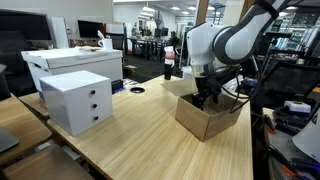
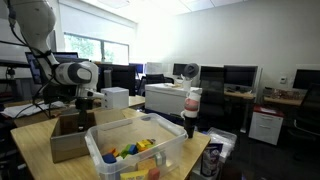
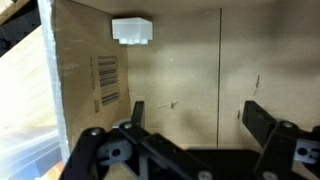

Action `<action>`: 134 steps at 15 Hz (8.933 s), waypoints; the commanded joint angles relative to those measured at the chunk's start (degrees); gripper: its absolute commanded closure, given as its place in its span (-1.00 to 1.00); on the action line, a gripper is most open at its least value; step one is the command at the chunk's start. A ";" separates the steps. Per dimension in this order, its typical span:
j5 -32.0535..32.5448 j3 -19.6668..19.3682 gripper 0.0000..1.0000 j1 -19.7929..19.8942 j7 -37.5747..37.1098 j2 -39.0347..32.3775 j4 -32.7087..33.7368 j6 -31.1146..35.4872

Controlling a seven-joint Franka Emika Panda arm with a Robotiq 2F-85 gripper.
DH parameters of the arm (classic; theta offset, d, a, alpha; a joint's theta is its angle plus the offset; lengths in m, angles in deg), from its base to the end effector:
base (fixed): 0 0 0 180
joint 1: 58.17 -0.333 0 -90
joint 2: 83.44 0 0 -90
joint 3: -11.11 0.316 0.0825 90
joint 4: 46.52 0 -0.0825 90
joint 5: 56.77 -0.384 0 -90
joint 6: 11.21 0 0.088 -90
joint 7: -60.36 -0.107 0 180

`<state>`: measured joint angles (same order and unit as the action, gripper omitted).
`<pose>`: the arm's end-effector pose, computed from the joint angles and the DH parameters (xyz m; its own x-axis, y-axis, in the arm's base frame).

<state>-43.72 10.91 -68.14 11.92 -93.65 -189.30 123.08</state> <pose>0.4288 0.0703 0.1953 0.8631 -0.4850 -0.1410 -0.4254 -0.8486 0.3145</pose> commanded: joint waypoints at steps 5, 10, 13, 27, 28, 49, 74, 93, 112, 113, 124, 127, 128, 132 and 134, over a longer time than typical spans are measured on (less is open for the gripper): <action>0.08 0.54 -1.00 0.56 -0.03 -0.01 0.11 -0.17; 0.08 0.54 -1.00 0.56 -0.03 -0.01 0.11 -0.17; -0.11 0.59 -1.00 0.52 -0.07 0.10 0.25 -1.00; 0.86 2.19 -1.00 0.72 0.01 5.93 -6.56 4.44; 0.83 2.17 -1.00 0.90 0.14 6.47 -7.30 4.99; -12.25 1.82 -1.00 5.30 2.93 10.12 -18.11 15.99; -21.28 2.22 -1.00 5.39 8.08 2.85 -16.51 22.86; -6.17 -1.73 -1.00 -0.04 0.63 9.06 -14.39 20.15; -1.42 0.29 -1.00 7.57 -2.10 11.55 -16.43 17.68; -1.43 0.49 -1.00 7.40 -1.68 11.69 -16.44 17.82; -1.59 2.22 -1.00 7.04 -2.24 11.34 -16.52 15.52; 0.33 2.12 -1.00 7.15 -1.35 10.79 -16.56 17.99; 1.71 2.22 -1.00 7.08 -1.93 10.64 -16.60 18.44; 9.22 2.55 -1.00 6.89 -1.60 8.70 -14.65 23.92; 13.79 2.65 -1.00 6.55 -2.58 7.23 -12.31 25.20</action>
<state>-35.26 13.20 -61.46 9.76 -83.75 -204.47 145.65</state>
